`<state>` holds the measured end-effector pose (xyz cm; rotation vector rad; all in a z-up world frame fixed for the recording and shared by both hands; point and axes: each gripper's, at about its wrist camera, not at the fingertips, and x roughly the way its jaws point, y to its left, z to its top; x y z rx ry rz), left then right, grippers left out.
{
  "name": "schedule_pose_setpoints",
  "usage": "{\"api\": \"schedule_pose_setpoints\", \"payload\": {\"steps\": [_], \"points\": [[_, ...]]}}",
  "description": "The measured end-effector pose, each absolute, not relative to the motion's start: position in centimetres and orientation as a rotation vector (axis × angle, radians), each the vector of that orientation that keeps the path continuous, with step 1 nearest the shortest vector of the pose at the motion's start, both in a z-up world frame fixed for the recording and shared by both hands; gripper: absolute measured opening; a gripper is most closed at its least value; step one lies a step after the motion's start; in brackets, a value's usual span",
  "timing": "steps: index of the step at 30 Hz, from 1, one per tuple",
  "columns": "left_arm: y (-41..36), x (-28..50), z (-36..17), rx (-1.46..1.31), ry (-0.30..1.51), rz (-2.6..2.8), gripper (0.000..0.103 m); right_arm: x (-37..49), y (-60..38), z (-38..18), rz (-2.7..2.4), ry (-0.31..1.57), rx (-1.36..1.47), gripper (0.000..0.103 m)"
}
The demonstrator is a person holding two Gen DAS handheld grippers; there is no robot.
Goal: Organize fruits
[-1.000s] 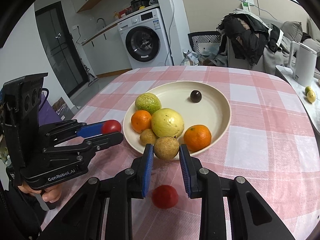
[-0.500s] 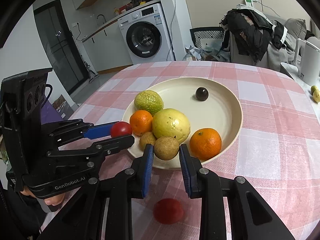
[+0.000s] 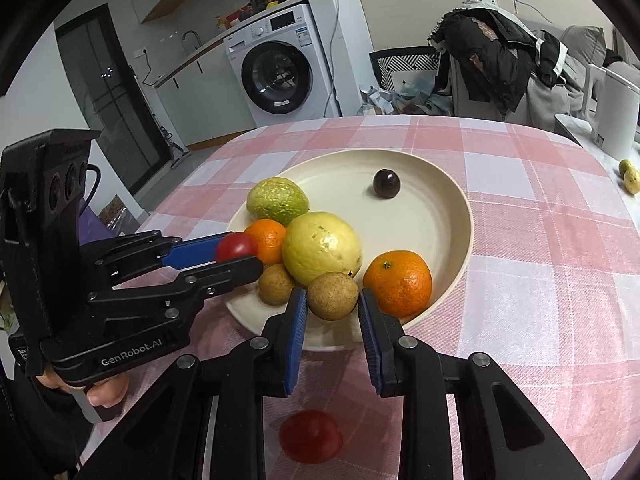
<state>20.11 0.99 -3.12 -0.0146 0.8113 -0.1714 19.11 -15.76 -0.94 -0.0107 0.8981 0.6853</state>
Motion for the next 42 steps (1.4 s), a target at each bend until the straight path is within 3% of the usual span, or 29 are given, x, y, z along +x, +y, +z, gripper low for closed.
{"api": "schedule_pose_setpoints", "payload": {"steps": [21, 30, 32, 34, 39, 42], "points": [[1.4, 18.6, -3.0, -0.01, 0.787, -0.165, 0.027, 18.4, -16.6, -0.5, 0.638, 0.854, -0.029, 0.028], [2.4, 15.5, -1.1, -0.051, 0.721, -0.098, 0.062, 17.1, -17.6, 0.6, 0.589, 0.813, -0.028, 0.052], [2.6, 14.6, -0.5, -0.057, 0.697, -0.078, 0.076, 16.6, -18.1, 1.2, 0.585, 0.794, -0.019, 0.066], [2.9, 13.6, 0.0, -0.065, 0.668, -0.064, 0.084, 16.1, -18.4, 1.7, 0.582, 0.772, -0.014, 0.087], [2.5, 11.5, 0.8, -0.065, 0.648, -0.063, 0.086, 14.5, -19.2, 2.1, 0.568, 0.745, -0.026, 0.101], [2.3, 10.3, 1.2, -0.066, 0.631, -0.047, 0.099, 13.7, -19.4, 2.0, 0.561, 0.748, -0.041, 0.102]]}}
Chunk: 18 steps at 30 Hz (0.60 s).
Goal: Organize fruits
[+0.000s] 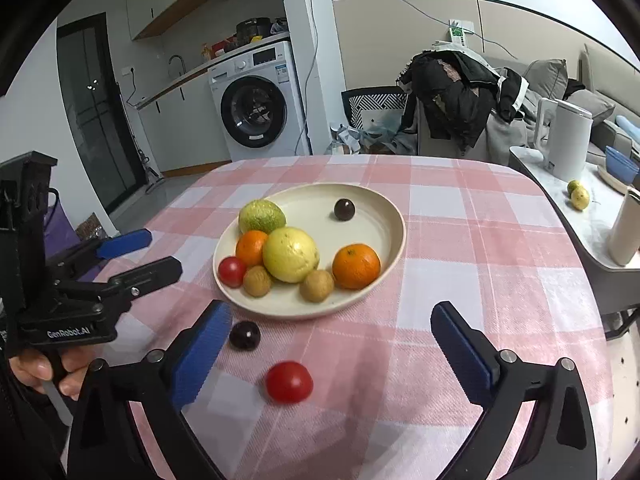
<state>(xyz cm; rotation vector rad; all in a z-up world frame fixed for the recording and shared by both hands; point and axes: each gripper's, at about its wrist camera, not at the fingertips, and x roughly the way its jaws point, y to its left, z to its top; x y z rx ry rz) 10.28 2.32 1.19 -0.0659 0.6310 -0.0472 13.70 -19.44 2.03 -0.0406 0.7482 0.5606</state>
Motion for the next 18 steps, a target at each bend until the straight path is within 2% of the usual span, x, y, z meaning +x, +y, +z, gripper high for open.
{"api": "schedule_pose_setpoints", "payload": {"steps": [1, 18], "points": [[2.2, 9.9, 1.3, -0.065, 0.62, -0.042, 0.102, 13.5, -19.5, 1.9, 0.56, 0.754, -0.045, 0.103], [2.0, 8.0, 1.0, -0.106, 0.6, -0.07, 0.102, 12.2, -19.0, 0.5, 0.588, 0.833, -0.108, 0.103]]}}
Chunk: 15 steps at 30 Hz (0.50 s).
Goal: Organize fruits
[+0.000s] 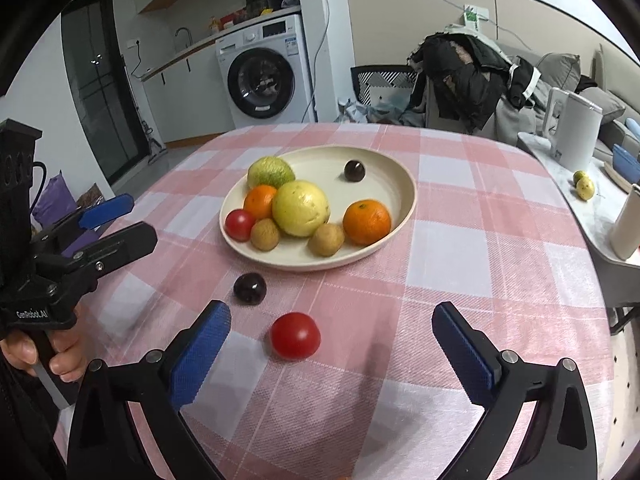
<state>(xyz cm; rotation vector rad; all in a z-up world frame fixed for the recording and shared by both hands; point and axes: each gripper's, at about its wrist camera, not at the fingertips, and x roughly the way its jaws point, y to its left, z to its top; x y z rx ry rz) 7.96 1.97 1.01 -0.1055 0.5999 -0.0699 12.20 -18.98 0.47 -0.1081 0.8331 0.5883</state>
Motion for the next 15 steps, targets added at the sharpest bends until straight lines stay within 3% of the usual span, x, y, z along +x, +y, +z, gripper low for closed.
{"api": "schedule_pose_setpoints", "payload": {"steps": [15], "points": [[1.7, 9.3, -0.9, -0.108, 0.652, -0.08, 0.102, 12.1, -18.0, -1.4, 0.613, 0.912, -0.143, 0.103]]}}
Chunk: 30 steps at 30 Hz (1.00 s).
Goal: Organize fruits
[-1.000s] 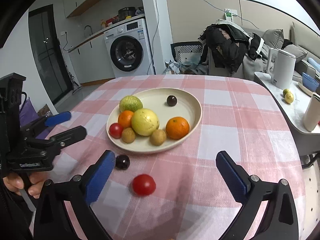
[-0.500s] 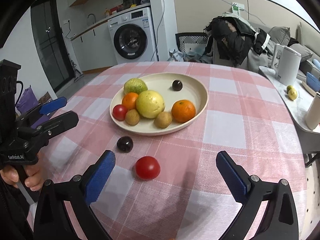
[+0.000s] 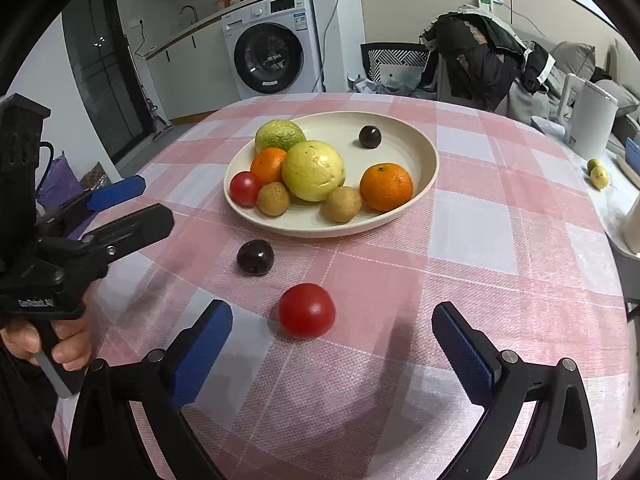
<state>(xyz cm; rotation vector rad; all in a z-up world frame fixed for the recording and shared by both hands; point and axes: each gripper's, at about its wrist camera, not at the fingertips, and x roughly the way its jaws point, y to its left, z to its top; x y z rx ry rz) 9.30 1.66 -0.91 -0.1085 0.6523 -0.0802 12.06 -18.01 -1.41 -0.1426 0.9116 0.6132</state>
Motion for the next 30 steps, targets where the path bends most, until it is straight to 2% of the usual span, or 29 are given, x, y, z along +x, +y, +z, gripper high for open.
{"api": "schedule_pose_setpoints", "payload": {"steps": [9, 13, 15, 18, 30], "points": [[1.6, 9.7, -1.2, -0.112, 0.668, -0.089, 0.102, 11.6, -17.0, -2.0, 0.654, 0.928, -0.18, 0.1], [1.9, 9.8, -1.3, -0.125, 0.671, -0.094, 0.102, 11.7, -16.9, -2.2, 0.693, 0.941, -0.154, 0.083], [2.0, 9.8, -1.4, -0.129, 0.673, -0.095, 0.102, 11.7, -16.8, -2.4, 0.71, 0.95, -0.146, 0.082], [2.0, 9.8, -1.4, -0.132, 0.67, -0.098, 0.102, 11.7, -16.5, -2.6, 0.717, 0.951, -0.154, 0.072], [1.9, 9.8, -1.5, -0.128, 0.671, -0.108, 0.102, 11.7, -16.2, -2.7, 0.679, 0.94, -0.159, 0.042]]}}
